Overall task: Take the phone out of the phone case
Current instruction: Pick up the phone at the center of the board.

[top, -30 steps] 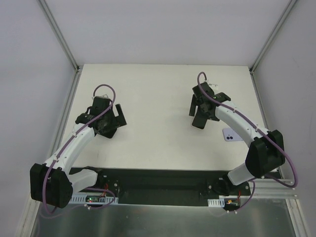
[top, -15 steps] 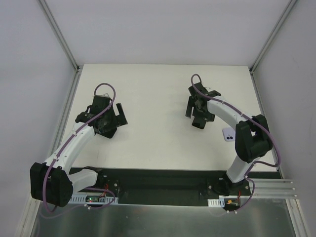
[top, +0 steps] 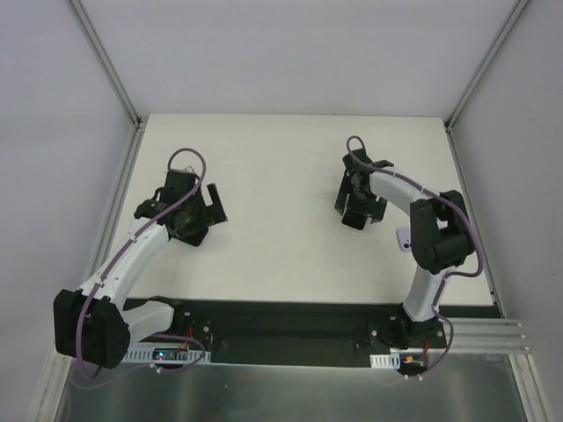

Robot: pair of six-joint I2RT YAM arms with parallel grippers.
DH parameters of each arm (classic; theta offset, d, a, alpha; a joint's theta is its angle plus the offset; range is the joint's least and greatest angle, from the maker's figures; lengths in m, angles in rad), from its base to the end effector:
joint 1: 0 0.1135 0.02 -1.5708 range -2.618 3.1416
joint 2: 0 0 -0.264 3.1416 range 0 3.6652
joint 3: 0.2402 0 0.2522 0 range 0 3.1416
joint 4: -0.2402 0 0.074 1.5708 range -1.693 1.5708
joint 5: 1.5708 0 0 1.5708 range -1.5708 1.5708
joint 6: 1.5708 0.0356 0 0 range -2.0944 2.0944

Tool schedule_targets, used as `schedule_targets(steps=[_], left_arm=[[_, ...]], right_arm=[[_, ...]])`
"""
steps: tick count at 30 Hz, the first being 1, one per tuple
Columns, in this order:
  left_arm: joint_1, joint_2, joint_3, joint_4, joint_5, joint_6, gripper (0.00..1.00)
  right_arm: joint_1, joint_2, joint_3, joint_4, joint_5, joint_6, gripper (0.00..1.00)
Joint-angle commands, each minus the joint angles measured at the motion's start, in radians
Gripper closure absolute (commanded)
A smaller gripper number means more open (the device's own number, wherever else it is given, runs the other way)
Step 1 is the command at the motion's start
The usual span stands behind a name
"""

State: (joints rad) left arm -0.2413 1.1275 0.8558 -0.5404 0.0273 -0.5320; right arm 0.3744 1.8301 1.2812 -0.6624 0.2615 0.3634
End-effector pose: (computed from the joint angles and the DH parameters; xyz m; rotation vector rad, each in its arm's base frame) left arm 0.2272 -0.0569 0.2645 -0.3374 2.3961 -0.3943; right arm 0.3441 0.1253 0.1906 0.0499 2.7103 -0.1548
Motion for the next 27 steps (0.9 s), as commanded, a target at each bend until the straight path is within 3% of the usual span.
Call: schedule_targets(steps=[1, 14, 15, 16, 20, 24, 27], left_arm=[[0.0, -0.02, 0.019, -0.015, 0.017, 0.003, 0.01], [0.0, -0.037, 0.011, -0.016, 0.046, -0.006, 0.01], [0.0, -0.04, 0.009, -0.016, 0.045, -0.008, 0.01], [0.0, -0.044, 0.008, -0.015, 0.048, -0.01, 0.01], [0.0, -0.043, 0.014, -0.016, 0.08, -0.003, 0.01], [0.0, 0.021, 0.048, -0.012, 0.184, 0.029, 0.01], [0.0, 0.126, 0.091, -0.012, 0.264, 0.061, 0.01]], right_arm=[[-0.017, 0.037, 0.029, 0.02, -0.064, 0.02, 0.04], [-0.035, 0.109, 0.036, 0.075, -0.097, 0.009, 0.01], [-0.035, 0.106, 0.033, 0.076, -0.094, 0.006, 0.04], [-0.035, 0.097, 0.029, 0.078, -0.091, 0.005, 0.15], [-0.035, 0.063, 0.0, 0.09, -0.091, 0.0, 0.38], [-0.032, 0.023, -0.051, 0.116, -0.107, -0.009, 0.52], [-0.022, -0.031, -0.112, 0.161, -0.134, -0.023, 0.57]])
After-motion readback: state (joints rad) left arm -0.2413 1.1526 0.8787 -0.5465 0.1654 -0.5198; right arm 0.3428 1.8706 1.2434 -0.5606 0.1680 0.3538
